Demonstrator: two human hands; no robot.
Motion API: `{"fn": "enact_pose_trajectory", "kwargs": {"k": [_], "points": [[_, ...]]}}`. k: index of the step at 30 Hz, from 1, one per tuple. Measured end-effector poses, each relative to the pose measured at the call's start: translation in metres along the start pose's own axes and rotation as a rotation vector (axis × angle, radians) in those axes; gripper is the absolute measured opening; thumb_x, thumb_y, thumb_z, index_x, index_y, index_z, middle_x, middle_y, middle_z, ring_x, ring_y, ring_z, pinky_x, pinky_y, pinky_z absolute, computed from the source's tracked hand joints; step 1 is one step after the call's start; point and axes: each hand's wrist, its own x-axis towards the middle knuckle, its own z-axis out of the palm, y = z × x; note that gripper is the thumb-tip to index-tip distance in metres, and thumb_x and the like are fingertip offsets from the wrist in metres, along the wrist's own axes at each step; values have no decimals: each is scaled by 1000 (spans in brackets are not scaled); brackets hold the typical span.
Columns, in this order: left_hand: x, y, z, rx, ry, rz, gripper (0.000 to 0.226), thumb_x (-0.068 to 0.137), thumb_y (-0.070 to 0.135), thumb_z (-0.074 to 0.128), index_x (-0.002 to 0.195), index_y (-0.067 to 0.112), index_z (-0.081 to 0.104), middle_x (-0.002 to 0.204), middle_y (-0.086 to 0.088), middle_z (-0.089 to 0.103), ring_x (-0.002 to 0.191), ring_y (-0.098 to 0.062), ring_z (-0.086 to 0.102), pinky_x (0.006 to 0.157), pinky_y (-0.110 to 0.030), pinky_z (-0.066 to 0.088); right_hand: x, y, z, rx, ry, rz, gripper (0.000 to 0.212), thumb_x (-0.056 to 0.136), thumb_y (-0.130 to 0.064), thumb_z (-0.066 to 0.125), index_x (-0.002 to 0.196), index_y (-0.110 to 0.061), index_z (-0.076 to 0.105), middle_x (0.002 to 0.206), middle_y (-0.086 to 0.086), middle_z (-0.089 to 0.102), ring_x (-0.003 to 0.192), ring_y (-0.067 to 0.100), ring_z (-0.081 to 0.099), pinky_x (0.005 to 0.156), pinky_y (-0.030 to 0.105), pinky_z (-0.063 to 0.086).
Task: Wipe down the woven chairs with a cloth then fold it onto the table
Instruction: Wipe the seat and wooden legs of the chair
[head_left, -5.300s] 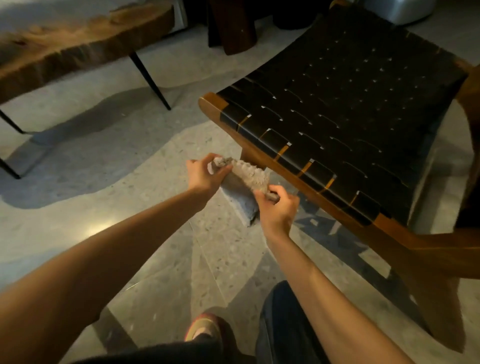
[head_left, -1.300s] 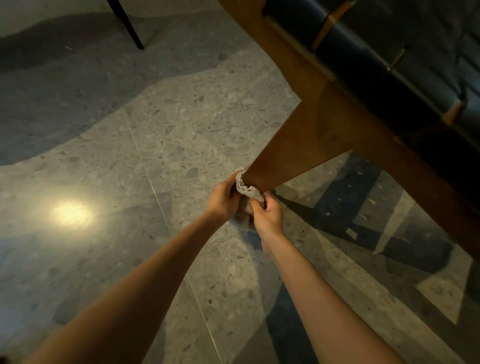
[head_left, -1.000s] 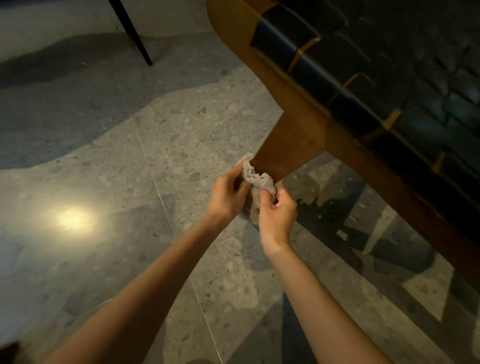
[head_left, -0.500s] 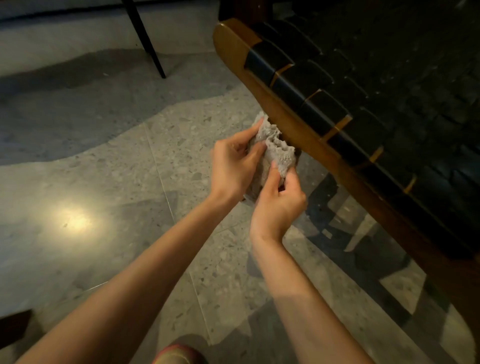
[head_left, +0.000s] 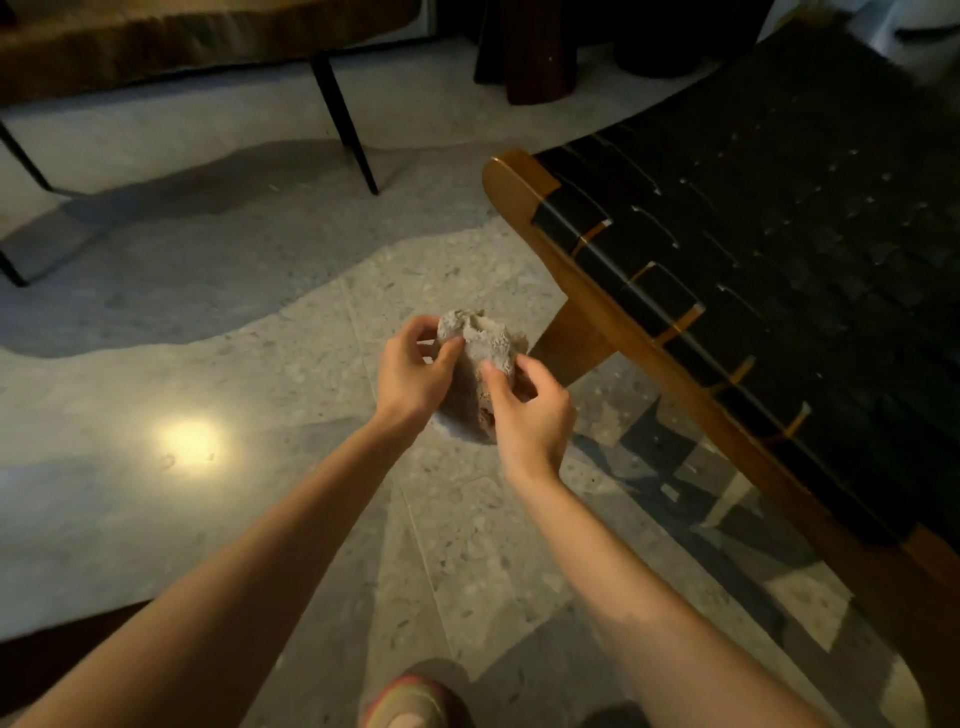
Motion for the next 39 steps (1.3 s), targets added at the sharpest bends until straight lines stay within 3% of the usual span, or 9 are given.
{"fn": "enact_pose_trajectory", "kwargs": {"k": [5,9,12,15,21,27,30,33,39], "points": [[20,33,-32,-62,56,-187,10,90,15,62,99,11,61,93,-2,63,83,-11,58,70,-17,48,22,-56,3,-117,-230,-89,32,83,-26,73,113,-14,69,95,-15,64,80,-7,56,67,-2,40],[38,100,-66,-73,78,-196,8,89,12,62,97,11,58,87,1,60,77,-7,56,58,-7,45,33,-130,-1,-219,-264,-146,27,80,-30,75,104,-18,70,80,-25,57,80,-5,56,66,-1,39],[44,162,-96,-67,82,-198,14,89,13,62,99,12,52,89,3,56,83,-11,55,70,-18,48,41,-199,-12,-240,-285,-146,27,81,-31,73,104,-18,68,91,-16,62,89,0,58,73,3,42],[50,233,-128,-70,25,-138,25,90,15,62,114,17,53,93,4,54,82,-12,55,73,-22,49,46,-273,-28,-258,-325,-134,26,82,-32,72,103,-17,67,99,-8,67,94,7,62,82,24,51],[70,358,-178,115,-109,24,22,90,17,63,112,14,58,108,-6,60,95,-19,56,83,-32,49,58,-407,-65,-286,-338,-152,16,84,-31,70,98,-27,63,95,-17,64,90,-2,59,70,5,45],[104,468,-226,250,-274,208,24,90,22,63,110,25,50,102,7,54,80,-10,54,68,-23,50,80,-530,-90,-324,-398,-160,27,87,-26,67,110,-26,52,105,-13,60,93,3,60,76,25,56],[125,492,-237,347,-347,208,26,89,27,62,114,24,53,103,4,52,76,-6,52,68,-23,46,90,-561,-95,-346,-442,-221,27,89,-25,64,112,-30,50,105,-16,59,99,0,57,77,23,55],[148,506,-242,419,-403,261,24,88,30,64,110,23,55,100,9,48,73,0,49,68,-22,44,102,-573,-101,-412,-467,-272,13,90,-30,60,101,-28,54,99,-14,60,95,4,59,77,35,55],[197,517,-230,640,-504,463,23,86,36,66,102,21,58,96,8,50,83,-10,46,63,-27,38,134,-562,-106,-505,-409,-197,16,87,-37,62,92,-24,55,94,-13,60,86,4,62,70,38,57]]}}
